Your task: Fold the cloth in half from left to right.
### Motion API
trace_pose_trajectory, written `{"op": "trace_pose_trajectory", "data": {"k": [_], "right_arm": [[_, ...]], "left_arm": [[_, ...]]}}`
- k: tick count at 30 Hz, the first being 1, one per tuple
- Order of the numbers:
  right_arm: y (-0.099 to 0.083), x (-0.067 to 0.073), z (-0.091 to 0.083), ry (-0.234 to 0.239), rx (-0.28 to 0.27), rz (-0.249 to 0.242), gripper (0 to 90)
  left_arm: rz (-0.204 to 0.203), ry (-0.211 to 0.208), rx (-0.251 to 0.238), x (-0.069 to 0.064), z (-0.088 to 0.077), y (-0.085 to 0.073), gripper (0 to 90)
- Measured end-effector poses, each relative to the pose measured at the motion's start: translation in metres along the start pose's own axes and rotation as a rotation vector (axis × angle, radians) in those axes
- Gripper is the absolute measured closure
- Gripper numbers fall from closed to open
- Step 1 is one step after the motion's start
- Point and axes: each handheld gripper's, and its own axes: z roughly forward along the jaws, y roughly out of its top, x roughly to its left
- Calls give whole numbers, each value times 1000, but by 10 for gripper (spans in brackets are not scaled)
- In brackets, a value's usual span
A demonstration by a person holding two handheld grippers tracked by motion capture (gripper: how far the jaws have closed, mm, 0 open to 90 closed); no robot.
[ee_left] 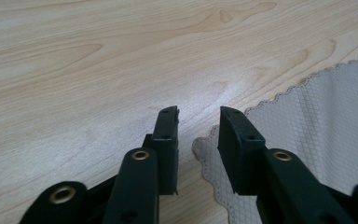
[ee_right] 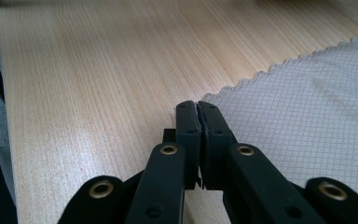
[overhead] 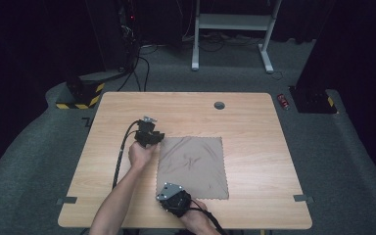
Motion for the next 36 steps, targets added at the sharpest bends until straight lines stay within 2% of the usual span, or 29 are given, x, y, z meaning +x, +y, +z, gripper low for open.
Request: {"op": "trace_pose_trajectory", "data": {"k": [6, 8, 11, 12, 14, 18, 25, 36], "right_arm": [[0, 0, 0, -2, -2, -2, 877], [0, 0, 0, -5, -2, -3, 880], [0, 1, 0, -8, -2, -3, 886], [0, 1, 0, -8, -2, -1, 888], [0, 1, 0, -10, -2, -3, 890], [0, 2, -1, -12, -4, -1, 895], [2, 2, -5, -13, -13, 11, 898], [6, 2, -7, -16, -22, 4, 900]], "left_arm": [[61, 47, 30, -9, 6, -1, 682], [87, 56, 33, -13, 6, -2, 725], [90, 49, 50, -17, 6, 1, 834], [102, 53, 61, -19, 7, 2, 876], [140, 72, 86, -23, 7, 5, 893], [112, 56, 88, -20, 7, 7, 900], [81, 22, 39, -13, -4, 13, 900], [69, 11, 21, -8, -9, 15, 900]]}}
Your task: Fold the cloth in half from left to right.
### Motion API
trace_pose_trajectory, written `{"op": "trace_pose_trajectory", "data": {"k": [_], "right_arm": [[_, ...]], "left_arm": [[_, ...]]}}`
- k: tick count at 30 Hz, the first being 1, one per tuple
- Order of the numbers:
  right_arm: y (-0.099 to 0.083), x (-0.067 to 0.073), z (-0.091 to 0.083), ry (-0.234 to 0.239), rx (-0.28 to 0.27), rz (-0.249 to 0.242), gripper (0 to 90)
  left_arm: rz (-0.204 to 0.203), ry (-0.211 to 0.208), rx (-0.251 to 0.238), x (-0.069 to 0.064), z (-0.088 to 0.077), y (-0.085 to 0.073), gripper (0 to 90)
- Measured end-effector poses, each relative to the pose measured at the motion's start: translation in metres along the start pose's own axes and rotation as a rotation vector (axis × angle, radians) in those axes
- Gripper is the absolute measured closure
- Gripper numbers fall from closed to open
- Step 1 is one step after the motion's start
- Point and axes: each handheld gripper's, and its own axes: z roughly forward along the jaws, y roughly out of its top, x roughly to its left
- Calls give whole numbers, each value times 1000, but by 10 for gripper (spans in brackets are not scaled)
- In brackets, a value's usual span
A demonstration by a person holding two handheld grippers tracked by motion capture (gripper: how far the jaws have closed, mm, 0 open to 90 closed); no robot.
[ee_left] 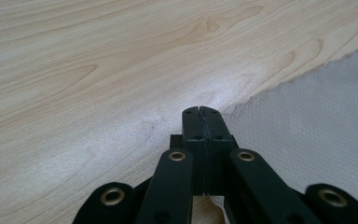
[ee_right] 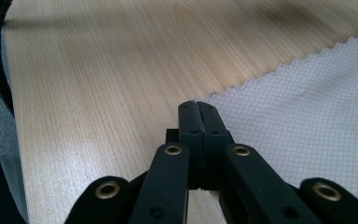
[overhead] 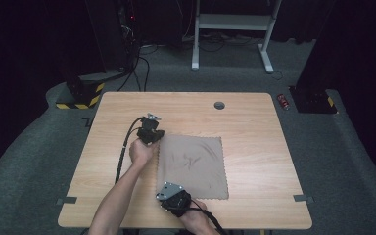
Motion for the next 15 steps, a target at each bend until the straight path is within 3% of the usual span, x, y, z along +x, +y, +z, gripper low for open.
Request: {"op": "trace_pose_trajectory", "data": {"k": [8, 15], "right_arm": [[6, -1, -1, 3, -11, 4, 900], [14, 0, -3, 4, -24, 8, 900]], "left_arm": [[-21, -5, -15, 7, -4, 0, 900], [-7, -9, -19, 10, -10, 8, 900]]}}
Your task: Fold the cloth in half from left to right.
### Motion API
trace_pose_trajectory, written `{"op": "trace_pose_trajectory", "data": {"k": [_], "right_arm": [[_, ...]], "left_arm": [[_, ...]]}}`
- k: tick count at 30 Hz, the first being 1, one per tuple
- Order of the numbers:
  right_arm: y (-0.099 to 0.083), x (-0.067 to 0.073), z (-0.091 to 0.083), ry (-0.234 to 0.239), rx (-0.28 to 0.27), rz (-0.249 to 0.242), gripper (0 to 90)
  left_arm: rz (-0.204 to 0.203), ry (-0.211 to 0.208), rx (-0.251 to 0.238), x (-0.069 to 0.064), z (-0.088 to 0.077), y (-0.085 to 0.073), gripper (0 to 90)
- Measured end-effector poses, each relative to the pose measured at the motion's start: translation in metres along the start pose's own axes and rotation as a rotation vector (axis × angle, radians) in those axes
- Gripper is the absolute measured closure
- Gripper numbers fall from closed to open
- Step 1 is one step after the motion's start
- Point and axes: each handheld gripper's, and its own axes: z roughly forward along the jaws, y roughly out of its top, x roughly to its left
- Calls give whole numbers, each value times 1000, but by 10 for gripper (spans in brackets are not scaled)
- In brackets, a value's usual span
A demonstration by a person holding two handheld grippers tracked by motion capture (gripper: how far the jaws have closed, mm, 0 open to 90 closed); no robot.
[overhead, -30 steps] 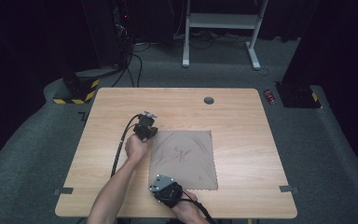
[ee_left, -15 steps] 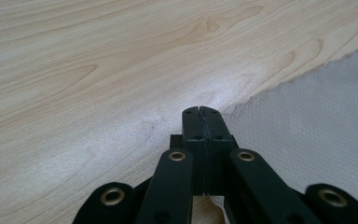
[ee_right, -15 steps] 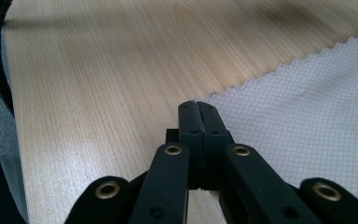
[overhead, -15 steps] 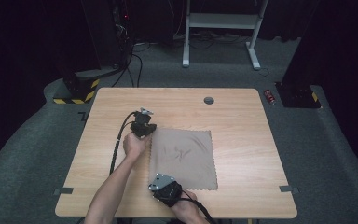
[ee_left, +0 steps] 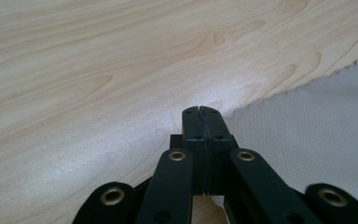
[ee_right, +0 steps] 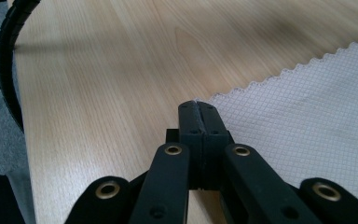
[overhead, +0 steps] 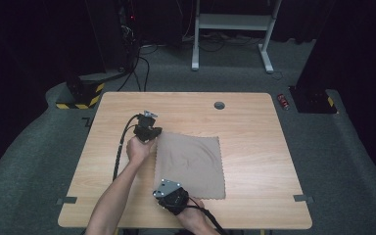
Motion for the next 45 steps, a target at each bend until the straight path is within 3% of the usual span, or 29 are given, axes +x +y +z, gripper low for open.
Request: {"op": "trace_pose_trajectory", "data": {"k": [5, 14, 22, 26, 32, 45], "right_arm": [[9, -2, -1, 15, -16, 8, 900], [32, 2, 0, 53, -61, 3, 900], [37, 7, 3, 79, -85, 10, 900], [30, 5, 1, 64, -86, 20, 900], [11, -3, -5, 40, -74, 47, 900], [-23, -16, -26, -20, -69, 112, 900]], "left_arm": [[-3, 8, -5, 4, -5, 2, 900], [-27, 33, -4, 26, -24, -2, 900], [-31, 49, -1, 37, -39, -6, 900], [-32, 37, -4, 29, -32, -3, 900], [-9, 13, -3, 7, -11, 2, 900], [35, -39, -1, -26, 10, 17, 900]]}}
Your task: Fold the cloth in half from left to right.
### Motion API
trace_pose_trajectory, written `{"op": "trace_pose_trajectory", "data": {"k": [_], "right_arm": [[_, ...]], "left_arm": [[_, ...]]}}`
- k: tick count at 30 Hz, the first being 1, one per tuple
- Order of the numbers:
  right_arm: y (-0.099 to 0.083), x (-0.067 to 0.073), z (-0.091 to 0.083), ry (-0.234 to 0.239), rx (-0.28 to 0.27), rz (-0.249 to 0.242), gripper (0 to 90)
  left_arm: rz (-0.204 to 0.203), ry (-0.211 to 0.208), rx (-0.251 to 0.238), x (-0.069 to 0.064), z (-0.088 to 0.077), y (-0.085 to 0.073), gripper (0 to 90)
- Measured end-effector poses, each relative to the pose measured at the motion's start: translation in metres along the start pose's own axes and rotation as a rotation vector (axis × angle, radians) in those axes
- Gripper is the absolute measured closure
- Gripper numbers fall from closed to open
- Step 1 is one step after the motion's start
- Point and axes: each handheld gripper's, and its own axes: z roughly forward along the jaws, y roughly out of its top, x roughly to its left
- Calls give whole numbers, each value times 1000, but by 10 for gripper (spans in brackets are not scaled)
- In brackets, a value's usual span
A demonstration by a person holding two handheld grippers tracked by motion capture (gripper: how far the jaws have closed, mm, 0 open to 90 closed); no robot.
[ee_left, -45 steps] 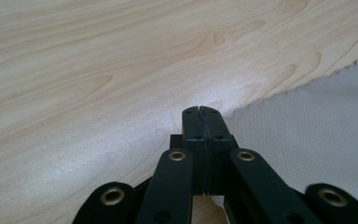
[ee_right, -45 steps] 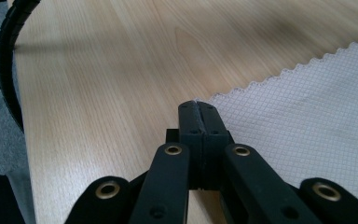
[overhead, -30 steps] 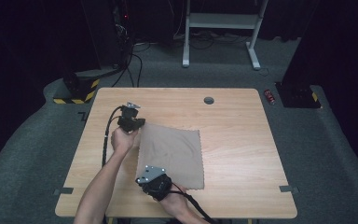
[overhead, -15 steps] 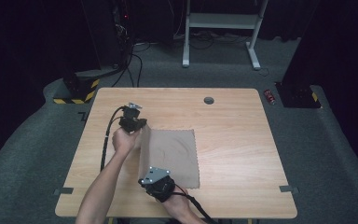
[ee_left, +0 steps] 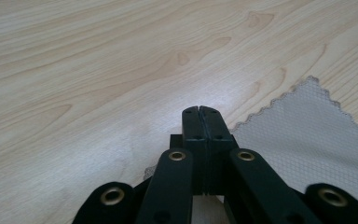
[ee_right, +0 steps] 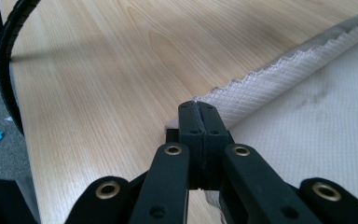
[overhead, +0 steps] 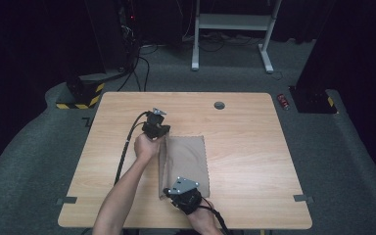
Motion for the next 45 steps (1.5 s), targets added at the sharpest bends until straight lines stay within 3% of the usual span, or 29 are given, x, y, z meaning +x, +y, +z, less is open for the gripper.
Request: {"op": "trace_pose_trajectory", "data": {"k": [6, 13, 20, 25, 45], "right_arm": [[-7, -3, -8, -12, -12, 7, 900], [-14, -11, -21, -27, -48, 25, 900], [-25, -17, -32, -54, -39, 38, 900], [-33, -21, -37, -67, -37, 57, 900], [-51, -30, -56, -126, -26, 90, 900]], "left_arm": [[-16, -6, -20, -4, -1, 4, 900], [1, 2, -2, -10, 5, 11, 900], [30, -27, -14, -29, 14, 20, 900], [46, -24, 4, -35, 21, 21, 900], [69, -53, -5, -58, 38, 30, 900]]}}
